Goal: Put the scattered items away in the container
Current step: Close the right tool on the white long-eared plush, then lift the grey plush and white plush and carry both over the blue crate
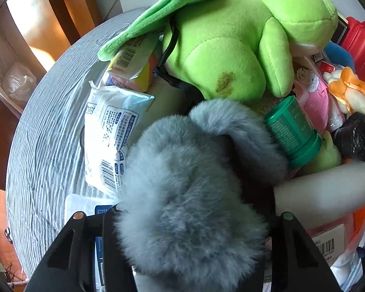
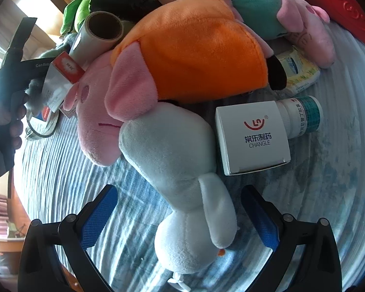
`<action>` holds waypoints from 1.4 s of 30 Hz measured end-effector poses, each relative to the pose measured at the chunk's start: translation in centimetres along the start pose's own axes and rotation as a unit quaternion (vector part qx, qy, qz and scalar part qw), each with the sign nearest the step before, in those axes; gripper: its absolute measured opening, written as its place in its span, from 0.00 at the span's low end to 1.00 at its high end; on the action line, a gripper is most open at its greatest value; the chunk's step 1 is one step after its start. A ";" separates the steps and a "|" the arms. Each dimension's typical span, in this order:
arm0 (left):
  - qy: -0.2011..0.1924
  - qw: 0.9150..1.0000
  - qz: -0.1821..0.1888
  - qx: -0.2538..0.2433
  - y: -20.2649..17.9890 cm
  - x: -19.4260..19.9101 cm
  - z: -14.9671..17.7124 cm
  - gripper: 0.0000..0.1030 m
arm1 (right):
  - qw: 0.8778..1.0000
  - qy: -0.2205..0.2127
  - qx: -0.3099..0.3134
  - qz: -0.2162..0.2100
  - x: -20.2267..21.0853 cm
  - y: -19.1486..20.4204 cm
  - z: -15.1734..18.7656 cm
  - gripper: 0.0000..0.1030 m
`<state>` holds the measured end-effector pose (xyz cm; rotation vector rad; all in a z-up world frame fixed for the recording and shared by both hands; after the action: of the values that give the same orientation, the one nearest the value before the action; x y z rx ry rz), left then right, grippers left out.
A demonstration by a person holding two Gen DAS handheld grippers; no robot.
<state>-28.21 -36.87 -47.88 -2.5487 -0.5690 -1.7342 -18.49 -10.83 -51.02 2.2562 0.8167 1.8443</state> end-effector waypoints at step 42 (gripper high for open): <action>-0.141 0.987 0.039 0.068 4.8 18.4 -3.0 0.40 | 0.991 -0.125 0.016 -0.037 14.5 3.7 -5.4 0.31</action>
<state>-23.51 -36.62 -29.22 -2.6944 -0.5620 -1.2720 -20.64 -8.45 -35.49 2.3769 0.8763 1.4881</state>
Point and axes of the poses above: each gripper's, at about its wrist camera, not at the fingertips, and x roughly against the way its jaws point, y to its left, z to its underside, the point moved 9 cm from there along -x, roughly the way its jaws point, and after that the axes turned 11 degrees about -z, right-handed, at the moved point
